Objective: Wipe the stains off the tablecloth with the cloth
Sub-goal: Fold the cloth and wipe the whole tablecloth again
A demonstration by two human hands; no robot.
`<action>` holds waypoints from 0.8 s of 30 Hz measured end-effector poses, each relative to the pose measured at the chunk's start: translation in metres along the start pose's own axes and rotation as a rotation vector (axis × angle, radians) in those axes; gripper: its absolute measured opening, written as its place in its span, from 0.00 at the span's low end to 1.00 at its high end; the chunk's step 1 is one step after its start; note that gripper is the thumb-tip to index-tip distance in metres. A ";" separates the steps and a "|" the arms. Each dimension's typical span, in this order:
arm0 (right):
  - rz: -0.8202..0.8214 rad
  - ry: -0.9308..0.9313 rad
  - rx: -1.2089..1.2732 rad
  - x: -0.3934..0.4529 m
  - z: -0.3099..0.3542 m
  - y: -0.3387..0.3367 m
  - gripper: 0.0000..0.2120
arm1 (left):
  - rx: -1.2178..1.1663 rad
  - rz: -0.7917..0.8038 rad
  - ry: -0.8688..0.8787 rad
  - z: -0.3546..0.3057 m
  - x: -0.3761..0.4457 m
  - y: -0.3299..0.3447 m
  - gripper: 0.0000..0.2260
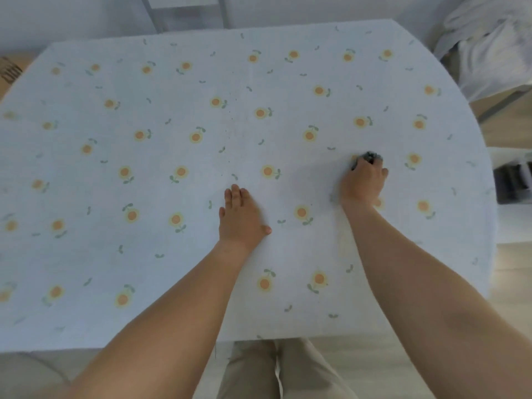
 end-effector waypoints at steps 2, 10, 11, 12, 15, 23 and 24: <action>0.053 -0.132 0.079 -0.033 0.060 0.018 0.12 | 0.036 0.009 -0.019 0.008 -0.014 0.009 0.58; 0.428 -0.810 0.104 -0.108 0.122 0.046 0.15 | 0.013 0.036 -0.030 0.017 -0.031 0.016 0.62; 0.341 -0.695 0.088 -0.086 0.085 0.034 0.13 | 0.011 0.037 -0.034 0.016 -0.031 0.016 0.62; 0.246 -0.555 0.060 -0.064 0.042 0.018 0.14 | 0.002 0.040 -0.033 0.017 -0.031 0.017 0.62; 0.068 -0.162 0.054 -0.033 -0.061 -0.025 0.17 | -0.022 0.028 -0.037 0.019 -0.030 0.017 0.62; 0.338 -0.647 0.151 -0.139 0.125 0.048 0.12 | 0.002 0.044 -0.012 0.022 -0.027 0.021 0.62; 0.432 -0.789 0.112 -0.164 0.142 0.056 0.15 | 0.008 0.038 -0.011 0.023 -0.027 0.021 0.62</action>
Point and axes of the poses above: each hand's wrist, its own x-axis towards the middle knuckle, its own y-axis out of the palm, z = x × y, the point moved 10 cm from there along x, towards the middle knuckle, and after that the axes turned 4 degrees about -y, right-handed, at the moved point
